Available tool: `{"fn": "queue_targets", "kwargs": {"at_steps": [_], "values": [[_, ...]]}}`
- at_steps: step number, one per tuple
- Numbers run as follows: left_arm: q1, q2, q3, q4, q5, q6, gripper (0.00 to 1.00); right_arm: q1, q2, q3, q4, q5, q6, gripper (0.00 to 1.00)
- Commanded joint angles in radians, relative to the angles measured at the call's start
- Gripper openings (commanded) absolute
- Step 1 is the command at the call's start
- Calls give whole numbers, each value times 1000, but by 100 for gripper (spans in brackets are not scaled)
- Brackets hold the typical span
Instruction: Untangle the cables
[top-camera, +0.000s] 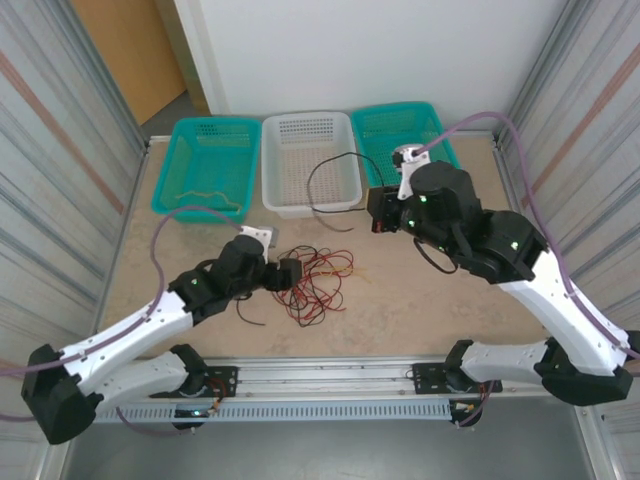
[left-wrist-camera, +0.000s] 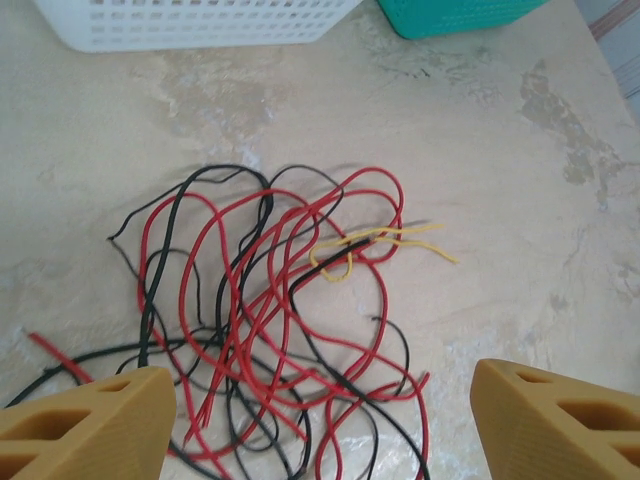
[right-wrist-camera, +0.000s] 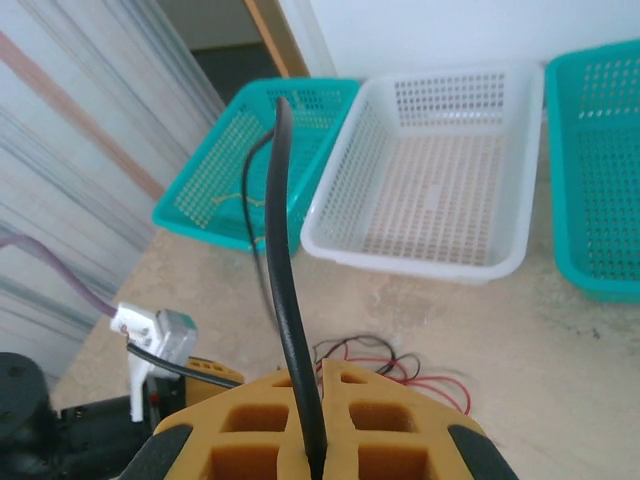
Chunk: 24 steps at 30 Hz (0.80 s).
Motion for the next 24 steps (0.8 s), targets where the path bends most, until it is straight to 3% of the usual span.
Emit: {"fn": "queue_targets", "kwargs": {"at_steps": [1, 7, 12, 18, 24], "values": [[-4, 49, 40, 35, 7, -4, 75, -88, -40, 12, 33, 51, -34, 0], [-9, 22, -3, 2, -22, -34, 74, -482, 28, 5, 40, -197, 35, 0], [-9, -51, -38, -89, -76, -29, 74, -691, 215, 38, 125, -336, 33, 0], [-7, -144, -58, -160, -109, -46, 75, -758, 536, 130, 194, -332, -18, 0], [8, -190, -46, -215, -118, -35, 75, -730, 836, 210, 162, -257, -78, 0]]}}
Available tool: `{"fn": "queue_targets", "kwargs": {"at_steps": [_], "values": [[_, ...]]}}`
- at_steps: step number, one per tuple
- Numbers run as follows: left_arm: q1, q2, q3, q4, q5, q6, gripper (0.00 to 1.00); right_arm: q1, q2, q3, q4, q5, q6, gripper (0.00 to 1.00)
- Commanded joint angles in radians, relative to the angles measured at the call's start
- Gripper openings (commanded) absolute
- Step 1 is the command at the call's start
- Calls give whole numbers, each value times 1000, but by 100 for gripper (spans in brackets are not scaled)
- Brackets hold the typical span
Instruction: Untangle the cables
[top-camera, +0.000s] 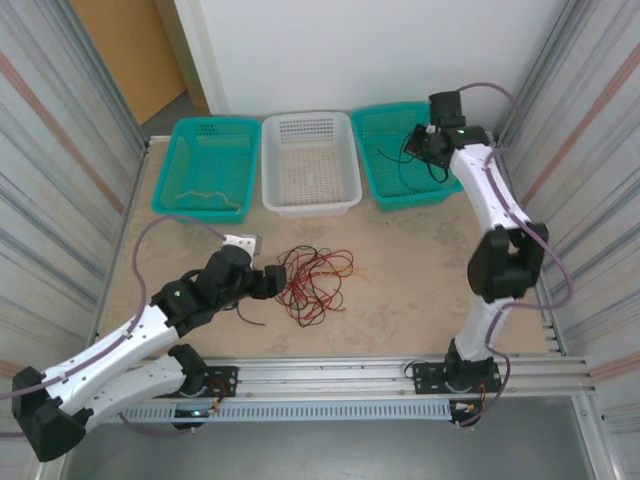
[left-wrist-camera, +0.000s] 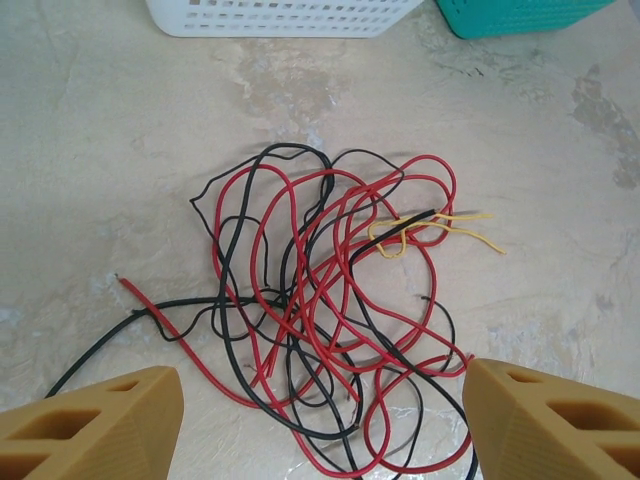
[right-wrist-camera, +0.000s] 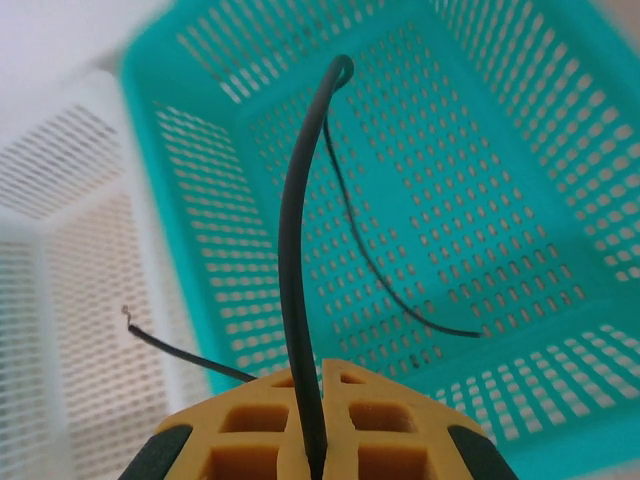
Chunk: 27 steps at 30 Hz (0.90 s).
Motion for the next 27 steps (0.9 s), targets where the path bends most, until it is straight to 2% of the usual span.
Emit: {"fn": "queue_targets", "kwargs": {"at_steps": [1, 4, 7, 12, 20, 23, 24, 27], "values": [[10, -24, 4, -64, -35, -2, 75, 34, 97, 30, -28, 62, -71, 0], [19, -35, 6, -94, -53, -4, 75, 77, 180, 95, -83, 111, -110, 0], [23, -42, -6, -136, -82, -37, 76, 120, 219, 87, -108, 114, -134, 0], [24, -74, -66, -140, -82, -83, 76, 174, 171, -14, -52, 67, -119, 0], [31, -61, -86, -108, -75, -102, 77, 201, 132, -33, -28, -32, -64, 0], [31, -39, -75, -98, -72, -96, 77, 207, 124, -31, -40, -26, -68, 0], [31, -38, -72, -97, -73, -91, 77, 209, 113, -34, -50, -9, -69, 3], [31, -37, -62, -93, -75, -88, 77, 228, 57, -35, -125, 163, -79, 46]]}}
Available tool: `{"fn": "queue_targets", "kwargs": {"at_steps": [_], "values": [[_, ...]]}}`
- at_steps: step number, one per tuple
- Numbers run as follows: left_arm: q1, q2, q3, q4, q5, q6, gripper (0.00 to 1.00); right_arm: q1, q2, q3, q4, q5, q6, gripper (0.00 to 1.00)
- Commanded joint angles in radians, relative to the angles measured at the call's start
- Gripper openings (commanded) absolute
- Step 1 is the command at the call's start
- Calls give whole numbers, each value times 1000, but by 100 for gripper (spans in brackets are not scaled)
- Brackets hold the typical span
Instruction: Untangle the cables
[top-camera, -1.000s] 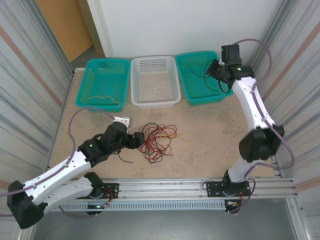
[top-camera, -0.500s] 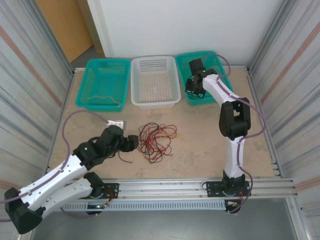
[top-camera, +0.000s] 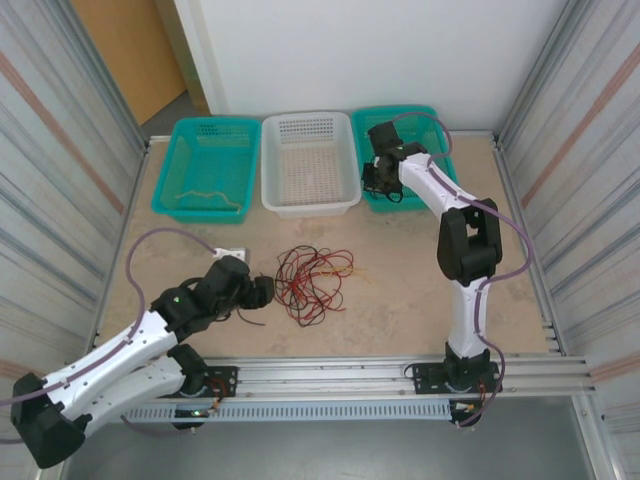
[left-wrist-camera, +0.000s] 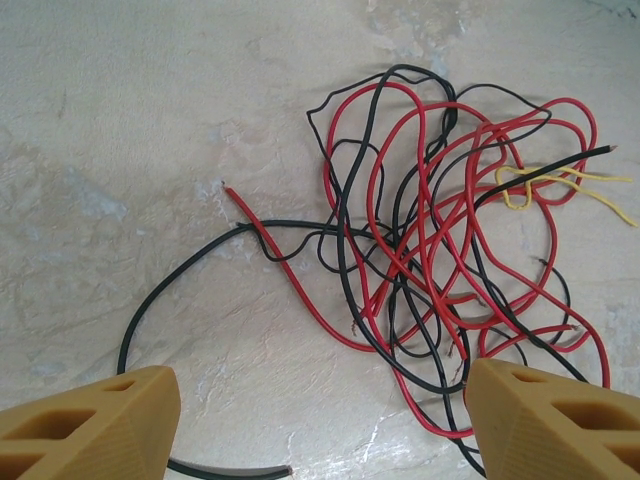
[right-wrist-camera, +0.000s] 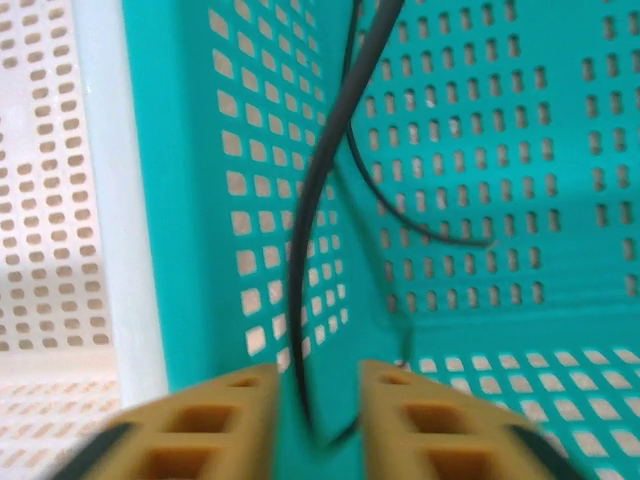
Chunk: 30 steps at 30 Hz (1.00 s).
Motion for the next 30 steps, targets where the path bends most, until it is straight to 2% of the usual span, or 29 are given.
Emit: {"fn": "queue_targets", "kwargs": {"at_steps": [1, 6, 9, 11, 15, 17, 19, 24, 30], "values": [[10, -6, 26, 15, -16, -9, 77, 34, -136, -18, -96, 183, 0, 52], [11, -29, 49, 18, -5, 22, 79, 131, -365, -184, -117, 363, -13, 74], [12, -43, 68, 14, -1, 60, 80, 194, -505, -278, -164, 413, 33, 75], [14, -54, 81, 12, 10, 78, 80, 237, -603, -366, -159, 391, 71, 72], [18, -71, 100, 22, 44, 96, 80, 272, -728, -552, -85, 194, 140, 63], [18, -68, 111, 24, 65, 96, 79, 256, -743, -647, -2, 23, 146, 61], [18, -63, 116, 30, 93, 89, 77, 231, -730, -725, 70, -86, 164, 57], [18, -61, 100, 43, 158, 68, 73, 140, -620, -827, 219, -257, 199, 46], [18, -101, 88, 22, 152, 63, 72, 104, -486, -889, 370, -372, 227, 47]]}}
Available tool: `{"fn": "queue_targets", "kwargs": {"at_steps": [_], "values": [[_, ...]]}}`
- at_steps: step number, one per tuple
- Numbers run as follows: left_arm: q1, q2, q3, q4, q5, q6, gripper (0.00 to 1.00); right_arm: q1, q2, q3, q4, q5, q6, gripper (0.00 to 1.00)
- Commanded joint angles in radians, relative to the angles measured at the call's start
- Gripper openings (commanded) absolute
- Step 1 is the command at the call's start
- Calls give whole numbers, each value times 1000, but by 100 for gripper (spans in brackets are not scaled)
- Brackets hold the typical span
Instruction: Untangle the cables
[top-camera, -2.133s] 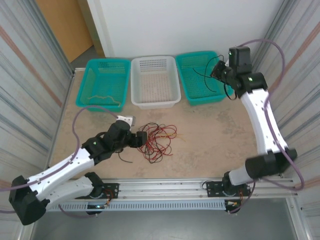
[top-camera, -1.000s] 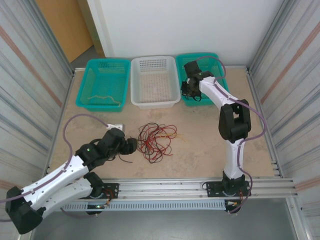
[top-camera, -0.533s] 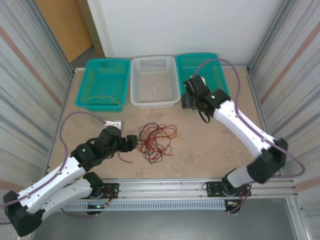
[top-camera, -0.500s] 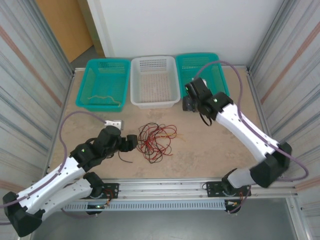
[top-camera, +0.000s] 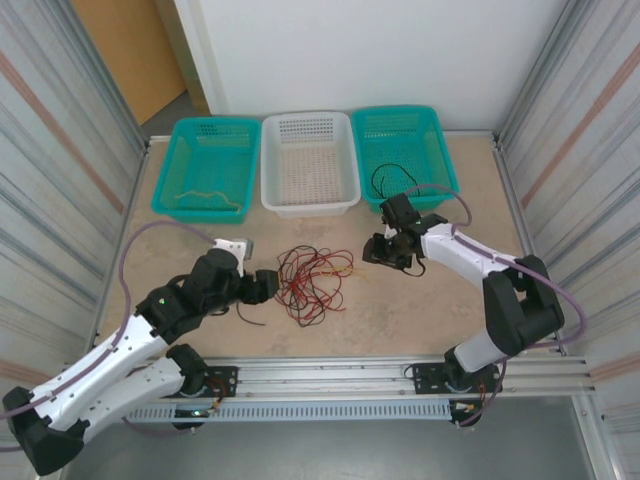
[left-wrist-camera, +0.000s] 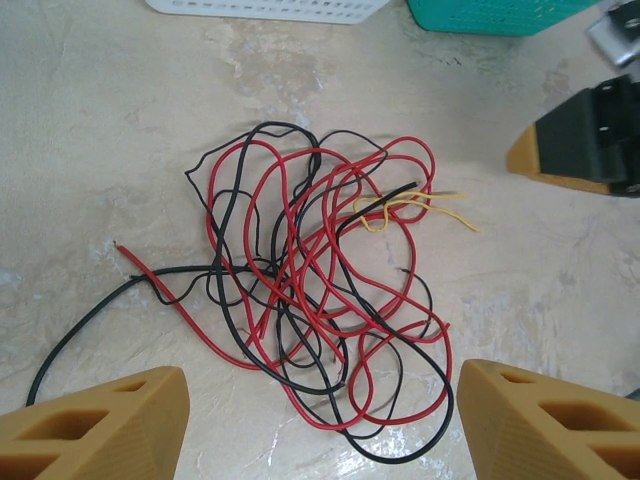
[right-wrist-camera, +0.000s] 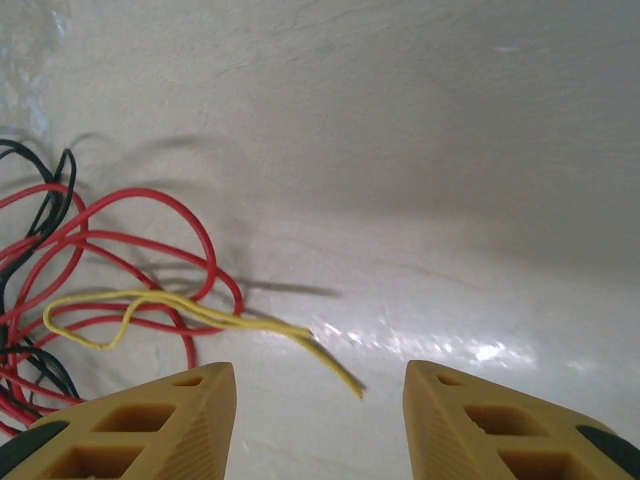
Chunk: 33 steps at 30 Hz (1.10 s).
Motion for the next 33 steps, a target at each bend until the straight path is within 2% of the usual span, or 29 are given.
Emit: {"fn": "queue_targets", "kwargs": {"at_steps": [1, 6, 12, 20, 29, 33], "values": [[7, -37, 0, -4, 11, -8, 72, -1, 64, -30, 149, -130, 50, 47], [7, -36, -10, 11, 7, -13, 72, -10, 133, -58, 224, -142, 83, 42], [7, -7, 3, 22, 10, -5, 72, 1, 155, -87, 270, -155, 104, 40], [7, 14, -12, 46, 3, -9, 72, 8, 144, -131, 327, -173, 138, 33], [7, 20, -20, 61, -3, -12, 72, 40, 68, -139, 313, -151, 166, 34], [7, 24, -23, 64, -5, -16, 71, 53, 58, -147, 315, -145, 182, 30]]}}
